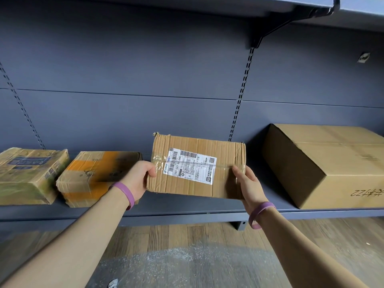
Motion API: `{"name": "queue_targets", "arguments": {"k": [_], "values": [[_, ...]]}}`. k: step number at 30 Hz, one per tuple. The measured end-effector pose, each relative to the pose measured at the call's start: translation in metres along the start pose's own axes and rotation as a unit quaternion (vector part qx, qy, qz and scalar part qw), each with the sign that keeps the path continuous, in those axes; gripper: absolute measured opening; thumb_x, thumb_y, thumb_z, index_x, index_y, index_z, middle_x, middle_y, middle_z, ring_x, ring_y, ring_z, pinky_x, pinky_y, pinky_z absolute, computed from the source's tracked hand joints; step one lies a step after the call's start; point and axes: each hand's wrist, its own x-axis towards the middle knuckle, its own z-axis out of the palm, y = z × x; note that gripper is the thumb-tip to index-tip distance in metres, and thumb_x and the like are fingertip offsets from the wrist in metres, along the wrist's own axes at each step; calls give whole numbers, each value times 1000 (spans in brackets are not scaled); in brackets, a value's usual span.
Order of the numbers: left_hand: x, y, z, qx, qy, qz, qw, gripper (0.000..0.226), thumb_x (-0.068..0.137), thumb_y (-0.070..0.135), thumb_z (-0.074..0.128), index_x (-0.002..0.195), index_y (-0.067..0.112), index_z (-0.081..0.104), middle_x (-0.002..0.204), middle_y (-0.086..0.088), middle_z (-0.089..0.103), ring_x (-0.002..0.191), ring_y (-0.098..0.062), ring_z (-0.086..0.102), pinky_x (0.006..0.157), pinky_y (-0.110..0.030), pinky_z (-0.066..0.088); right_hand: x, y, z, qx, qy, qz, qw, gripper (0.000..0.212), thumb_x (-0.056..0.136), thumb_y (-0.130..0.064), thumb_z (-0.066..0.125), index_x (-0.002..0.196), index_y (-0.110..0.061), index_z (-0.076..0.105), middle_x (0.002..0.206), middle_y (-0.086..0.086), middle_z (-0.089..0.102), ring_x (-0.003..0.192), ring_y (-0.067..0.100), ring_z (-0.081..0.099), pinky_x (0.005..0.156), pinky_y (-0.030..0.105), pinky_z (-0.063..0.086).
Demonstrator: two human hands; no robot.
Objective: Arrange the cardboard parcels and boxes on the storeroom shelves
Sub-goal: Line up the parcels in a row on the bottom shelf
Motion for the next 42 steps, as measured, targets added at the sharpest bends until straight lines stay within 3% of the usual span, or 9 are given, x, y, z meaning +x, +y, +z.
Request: {"name": "queue_targets", "arguments": {"k": [5,10,13,18,23,29,33,37,42], "values": [[-3,6,2,3,2,54,999,23,93,1,36,94,5,59,92,-9,67,95,-30,58,81,-40,48,0,-3,-2,-2,8,19,1000,10,100,-23,56,107,-24,62,107,9,67,109,31,62,107,56,44],[15,10,-1,-56,27,10,998,75,90,78,35,133,20,57,129,-5,65,121,-29,56,102,-51,33,-2,-4,-6,0,3,35,999,22,95,2,55,111,-13,58,98,9,65,90,22,60,90,45,50],[19,7,-5,6,39,-21,999,88,75,91,42,131,26,63,130,-7,67,124,-31,55,111,-55,28,-6,-4,-4,-12,-3,29,999,34,89,17,52,109,-11,53,91,7,62,84,20,57,78,37,47],[24,-1,-12,36,66,-1,997,41,95,28,65,131,10,59,115,-16,72,93,-28,71,72,-39,56,-9,-8,-4,-62,-64,19,996,51,76,23,66,107,-12,44,94,8,61,85,22,60,79,42,52],[22,-1,-17,28,59,0,998,34,93,4,60,127,8,58,115,-19,71,104,-36,68,92,-52,54,-10,-3,-4,-37,-166,47,984,93,57,-44,93,133,-26,43,116,-2,68,108,16,67,98,39,52],[22,0,-19,63,53,14,996,49,88,-8,56,133,10,53,118,-17,69,108,-37,67,94,-55,54,-3,-5,2,-40,-79,85,992,66,75,-62,71,123,-21,51,111,2,61,105,22,61,94,47,52],[23,-2,-16,125,57,48,989,63,85,-16,54,138,16,44,123,-10,63,113,-29,60,89,-48,53,0,-3,5,-114,-4,35,993,47,93,-35,66,125,-10,42,96,3,62,86,17,60,89,43,51],[27,-4,-13,124,62,67,988,43,87,18,65,126,17,49,125,-6,62,119,-25,55,103,-52,43,2,-4,6,-135,-20,-3,991,42,95,-19,66,121,-16,34,90,-1,63,79,11,60,80,31,50],[24,-3,-3,70,61,72,993,51,92,71,42,115,32,64,116,-1,68,107,-18,56,77,-37,37,10,7,5,-204,-22,-33,978,42,94,-4,62,118,-16,30,101,2,56,91,18,56,83,34,47]]}}
